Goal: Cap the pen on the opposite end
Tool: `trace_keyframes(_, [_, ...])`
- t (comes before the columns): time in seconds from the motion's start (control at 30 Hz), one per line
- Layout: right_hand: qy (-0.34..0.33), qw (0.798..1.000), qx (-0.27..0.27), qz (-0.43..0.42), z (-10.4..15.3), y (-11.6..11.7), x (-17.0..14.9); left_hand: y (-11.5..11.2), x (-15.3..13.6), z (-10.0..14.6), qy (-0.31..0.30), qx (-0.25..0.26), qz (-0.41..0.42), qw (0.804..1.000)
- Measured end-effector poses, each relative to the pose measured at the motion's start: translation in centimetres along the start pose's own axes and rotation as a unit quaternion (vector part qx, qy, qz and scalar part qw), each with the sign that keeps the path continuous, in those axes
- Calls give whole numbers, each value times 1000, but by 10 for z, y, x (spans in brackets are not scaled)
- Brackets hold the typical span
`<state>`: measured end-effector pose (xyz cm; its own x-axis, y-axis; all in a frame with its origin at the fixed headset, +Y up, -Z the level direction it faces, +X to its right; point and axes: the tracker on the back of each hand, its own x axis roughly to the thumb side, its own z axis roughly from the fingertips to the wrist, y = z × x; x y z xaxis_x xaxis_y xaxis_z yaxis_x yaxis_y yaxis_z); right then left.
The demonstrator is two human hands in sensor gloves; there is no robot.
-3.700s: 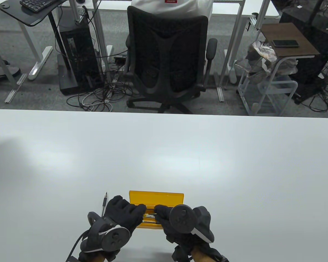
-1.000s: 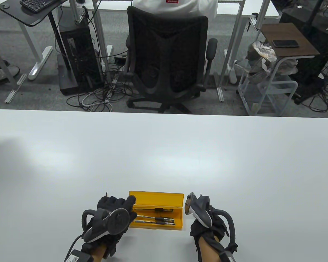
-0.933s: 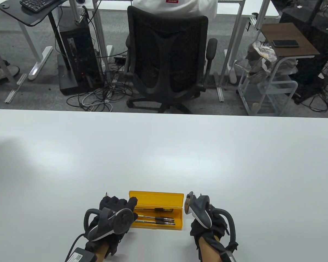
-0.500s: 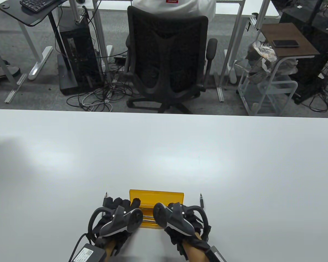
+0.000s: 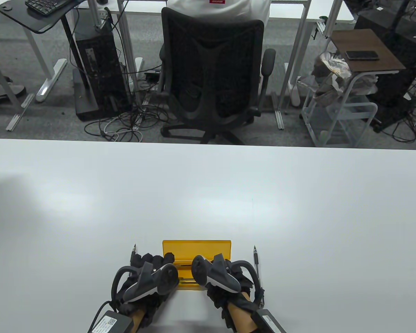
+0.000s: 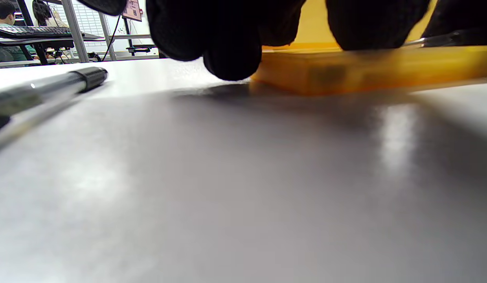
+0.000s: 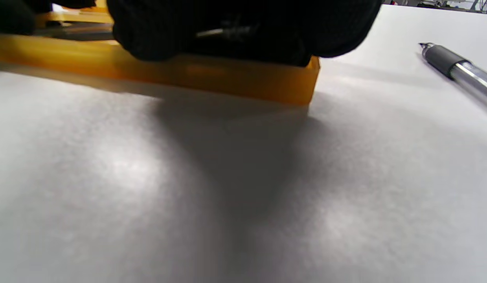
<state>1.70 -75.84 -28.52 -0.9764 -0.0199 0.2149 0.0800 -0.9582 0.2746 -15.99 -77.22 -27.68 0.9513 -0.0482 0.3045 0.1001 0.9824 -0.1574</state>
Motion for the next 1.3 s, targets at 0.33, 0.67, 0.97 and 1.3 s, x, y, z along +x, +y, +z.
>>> trace_keyframes(0.33, [30, 993, -97, 63, 18, -25, -8, 0, -1, 0, 3, 23, 1, 1000])
trace_keyframes(0.67, [10, 958, -210, -197, 49, -57, -36, 44, -17, 30, 3, 137, 181, 974])
trace_keyframes(0.97, [-110, 920, -102, -362, 48, -47, -9, 33, -31, 46, -38, 133, 717, 683])
trace_keyframes(1.3, [-73, 897, -3, -436, 38, -30, -19, 47, -30, 47, -67, 151, 650, 742])
